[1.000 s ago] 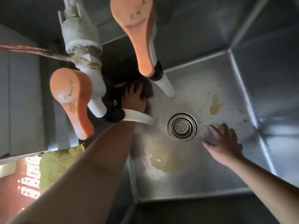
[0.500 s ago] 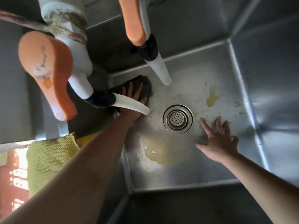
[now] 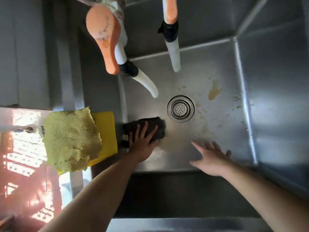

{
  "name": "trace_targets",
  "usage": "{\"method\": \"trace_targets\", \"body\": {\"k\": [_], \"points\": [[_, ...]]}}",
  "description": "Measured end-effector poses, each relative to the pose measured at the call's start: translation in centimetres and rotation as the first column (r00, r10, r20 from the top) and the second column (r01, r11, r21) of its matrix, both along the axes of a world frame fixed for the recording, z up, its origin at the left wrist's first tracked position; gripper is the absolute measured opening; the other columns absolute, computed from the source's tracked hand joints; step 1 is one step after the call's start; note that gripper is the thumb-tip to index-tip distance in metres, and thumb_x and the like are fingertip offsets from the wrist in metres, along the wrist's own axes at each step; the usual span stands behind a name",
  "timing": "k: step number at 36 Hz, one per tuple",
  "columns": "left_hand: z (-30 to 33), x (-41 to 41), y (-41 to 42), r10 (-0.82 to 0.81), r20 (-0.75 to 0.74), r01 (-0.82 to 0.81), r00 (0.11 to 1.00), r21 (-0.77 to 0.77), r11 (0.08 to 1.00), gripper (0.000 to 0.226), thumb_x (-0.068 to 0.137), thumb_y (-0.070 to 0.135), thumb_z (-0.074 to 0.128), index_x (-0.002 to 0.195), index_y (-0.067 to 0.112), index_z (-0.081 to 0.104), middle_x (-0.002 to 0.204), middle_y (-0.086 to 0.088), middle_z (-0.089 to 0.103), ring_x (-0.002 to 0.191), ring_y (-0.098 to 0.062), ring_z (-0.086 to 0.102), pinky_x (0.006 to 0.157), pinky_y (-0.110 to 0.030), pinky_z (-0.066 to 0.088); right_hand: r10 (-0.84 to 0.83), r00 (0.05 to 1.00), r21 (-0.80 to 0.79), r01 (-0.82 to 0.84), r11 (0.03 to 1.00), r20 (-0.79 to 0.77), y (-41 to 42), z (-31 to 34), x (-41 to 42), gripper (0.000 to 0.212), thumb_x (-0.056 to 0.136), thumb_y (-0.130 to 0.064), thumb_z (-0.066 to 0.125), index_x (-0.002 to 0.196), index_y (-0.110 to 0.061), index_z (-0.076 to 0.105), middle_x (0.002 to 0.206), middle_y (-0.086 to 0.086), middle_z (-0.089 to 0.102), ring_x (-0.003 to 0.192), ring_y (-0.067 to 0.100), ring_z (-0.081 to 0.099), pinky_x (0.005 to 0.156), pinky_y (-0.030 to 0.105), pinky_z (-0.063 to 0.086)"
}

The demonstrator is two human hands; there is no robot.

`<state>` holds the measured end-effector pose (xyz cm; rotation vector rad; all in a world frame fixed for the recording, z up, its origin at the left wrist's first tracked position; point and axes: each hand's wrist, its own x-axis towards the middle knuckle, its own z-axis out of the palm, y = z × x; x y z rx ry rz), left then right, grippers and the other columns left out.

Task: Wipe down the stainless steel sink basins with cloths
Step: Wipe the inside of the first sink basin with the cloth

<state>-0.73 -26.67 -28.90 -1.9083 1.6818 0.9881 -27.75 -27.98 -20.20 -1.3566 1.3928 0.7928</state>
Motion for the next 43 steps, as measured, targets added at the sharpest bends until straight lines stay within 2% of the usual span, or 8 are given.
{"method": "trace_targets", "body": {"k": [9,19,25,29,33,37,41,43], "points": [[2.2,1.1,3.6,-0.165,-0.083,0.183,0.983,0.316,0.931,0.060,0.101,0.057,0.032,0.151,0.056,-0.001,0.163,0.014,-0.024,0.151,-0.024,-0.022,0.120,-0.057,-0.006,-0.129,0.987,0.266,0.099,0.959,0.096,3.8,4.6,-0.6,0.074,0.089,-0.069,0.049,0.153,-0.037,0.029,0.155,-0.006,0.041,0.143,0.017,0.039,0.118,0.032,0.028],[4.3,0.7,7.2,-0.337,-0.214,0.397,0.917,0.577,0.713,0.054,0.106,0.050,0.024,0.155,0.048,0.002,0.163,0.008,-0.025,0.151,-0.028,-0.022,0.120,-0.059,-0.006,-0.014,0.998,0.265,-0.003,0.964,0.064,5.9,7.8,-0.6,0.064,0.096,-0.064,0.039,0.148,-0.027,0.044,0.156,-0.004,0.040,0.141,0.019,0.040,0.116,0.029,0.028],[6.2,0.5,6.1,-0.139,-0.257,0.277,0.956,0.641,0.716,0.060,0.103,0.055,0.030,0.158,0.037,0.013,0.167,0.003,0.000,0.154,-0.027,0.004,0.124,-0.049,0.003,-0.069,0.996,0.199,0.057,0.978,0.056,5.9,8.9,-0.7,0.057,0.095,-0.064,0.043,0.138,-0.029,0.056,0.144,-0.004,0.055,0.129,0.020,0.052,0.106,0.030,0.039],[7.3,0.8,5.8,0.003,-0.292,0.193,0.956,0.636,0.747,0.066,0.080,0.074,0.034,0.144,0.059,0.030,0.159,0.017,0.028,0.146,-0.014,0.029,0.123,-0.046,0.015,-0.081,0.997,0.065,0.082,0.995,-0.013,6.4,9.8,-1.3,0.062,0.091,-0.069,0.044,0.143,-0.036,0.047,0.149,-0.005,0.050,0.136,0.023,0.046,0.110,0.032,0.034],[8.8,0.2,5.0,-0.005,-0.237,0.158,0.972,0.634,0.757,0.049,0.103,0.045,0.039,0.150,0.033,0.038,0.156,0.004,0.035,0.139,-0.024,0.037,0.119,-0.041,0.024,-0.124,0.992,-0.073,0.123,0.990,-0.008,6.4,11.1,-2.0,0.065,0.087,-0.073,0.043,0.144,-0.042,0.043,0.149,-0.006,0.050,0.137,0.023,0.046,0.115,0.041,0.032],[10.0,-0.2,3.5,0.133,-0.156,-0.006,0.979,0.629,0.777,0.051,0.098,0.048,0.047,0.144,0.025,0.048,0.148,0.002,0.046,0.128,-0.023,0.045,0.109,-0.034,0.031,-0.094,0.996,-0.264,0.090,0.960,-0.003,4.4,12.1,-3.0,0.067,0.086,-0.071,0.041,0.146,-0.043,0.037,0.159,-0.007,0.033,0.147,0.017,0.030,0.117,0.049,0.026],[11.8,-1.4,0.6,0.438,-0.139,-0.256,0.888,0.643,0.722,0.045,0.096,0.046,0.056,0.130,0.015,0.060,0.122,0.002,0.058,0.097,-0.015,0.055,0.084,-0.023,0.036,-0.033,0.999,-0.487,0.023,0.873,-0.013,0.3,13.1,-5.3,0.058,0.094,-0.055,0.045,0.149,-0.037,0.035,0.162,-0.001,0.025,0.150,0.017,0.019,0.117,0.047,0.025],[11.2,-1.3,0.1,0.615,-0.144,-0.386,0.775,0.663,0.641,0.071,0.071,0.065,0.071,0.120,0.013,0.069,0.116,-0.001,0.069,0.096,-0.022,0.066,0.095,-0.032,0.048,-0.027,1.000,-0.597,0.017,0.802,-0.008,-1.9,13.5,-6.4,0.058,0.093,-0.050,0.047,0.147,-0.032,0.040,0.160,0.002,0.028,0.150,0.019,0.021,0.116,0.047,0.026]]}}
